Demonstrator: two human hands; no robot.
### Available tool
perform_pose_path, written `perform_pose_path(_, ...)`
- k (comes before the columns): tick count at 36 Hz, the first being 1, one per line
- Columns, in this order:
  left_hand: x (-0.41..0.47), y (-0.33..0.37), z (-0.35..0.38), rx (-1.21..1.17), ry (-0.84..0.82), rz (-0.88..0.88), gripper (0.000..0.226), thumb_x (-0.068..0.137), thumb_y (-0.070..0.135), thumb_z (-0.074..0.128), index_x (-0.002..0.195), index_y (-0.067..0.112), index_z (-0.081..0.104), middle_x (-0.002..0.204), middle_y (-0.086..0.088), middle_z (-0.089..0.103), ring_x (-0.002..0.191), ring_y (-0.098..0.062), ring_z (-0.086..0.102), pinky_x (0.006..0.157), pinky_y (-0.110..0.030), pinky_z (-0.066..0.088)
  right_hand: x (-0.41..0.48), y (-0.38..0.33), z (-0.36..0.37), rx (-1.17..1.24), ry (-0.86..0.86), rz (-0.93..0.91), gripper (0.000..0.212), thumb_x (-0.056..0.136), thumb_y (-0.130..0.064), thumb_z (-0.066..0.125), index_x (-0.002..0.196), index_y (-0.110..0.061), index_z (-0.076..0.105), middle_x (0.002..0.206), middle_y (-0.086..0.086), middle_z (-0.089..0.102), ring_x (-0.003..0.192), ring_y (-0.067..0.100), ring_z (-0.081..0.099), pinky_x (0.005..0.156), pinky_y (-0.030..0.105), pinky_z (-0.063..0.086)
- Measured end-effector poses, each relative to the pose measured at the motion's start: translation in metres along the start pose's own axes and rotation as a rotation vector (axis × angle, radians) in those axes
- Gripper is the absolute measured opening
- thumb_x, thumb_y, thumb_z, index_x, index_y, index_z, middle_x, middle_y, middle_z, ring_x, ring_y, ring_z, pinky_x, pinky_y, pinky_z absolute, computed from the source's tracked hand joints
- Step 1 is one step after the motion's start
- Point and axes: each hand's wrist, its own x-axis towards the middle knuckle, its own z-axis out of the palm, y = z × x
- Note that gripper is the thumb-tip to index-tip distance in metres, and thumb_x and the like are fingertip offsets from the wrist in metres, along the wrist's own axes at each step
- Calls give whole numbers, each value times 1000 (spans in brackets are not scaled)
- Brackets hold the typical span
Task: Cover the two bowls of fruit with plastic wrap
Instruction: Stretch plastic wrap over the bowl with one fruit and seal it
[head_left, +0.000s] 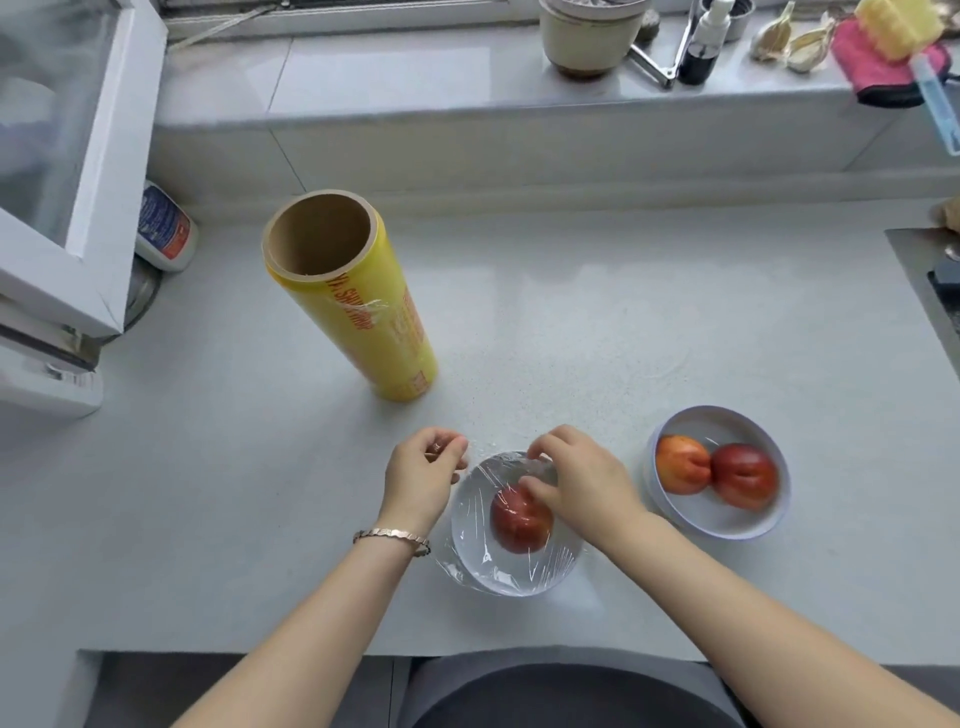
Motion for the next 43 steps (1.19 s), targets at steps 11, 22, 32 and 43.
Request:
perform_pose_path(11, -1, -6, 3, 8, -19, 73, 22, 95, 10, 48, 77, 23, 49, 70, 2, 60, 71, -13, 61, 78, -33, 48, -1, 9, 5, 141, 183, -39, 15, 87, -23, 60, 89, -13, 72, 89, 4, 69, 86, 24, 62, 73, 34, 46)
perform_pose_path(22, -7, -16, 8, 82, 41, 184, 23, 97, 14, 44, 78, 26, 41, 66, 0, 44, 57, -15, 38, 57, -29, 34, 5, 16, -11, 672, 217, 228, 23, 92, -13, 50, 73, -22, 57, 68, -9, 64, 71, 0, 59, 73, 17, 42)
perform_pose_path(32, -4, -13, 0, -17, 40, 144, 19, 96, 15, 47, 79, 23, 43, 65, 1, 46, 58, -14, 41, 61, -32, 36, 22, 9, -18, 630, -147, 162, 14, 81, -36, 66, 82, -23, 64, 61, -8, 53, 61, 8, 52, 68, 27, 46)
perform_pose_path(43, -4, -2, -1, -221, 38, 133, 20, 97, 8, 42, 79, 15, 42, 62, -3, 47, 44, 0, 45, 44, -16, 44, 28, 9, -25, 693, -134, 72, 25, 88, -23, 59, 64, -28, 65, 60, -4, 59, 63, 10, 54, 70, 24, 42)
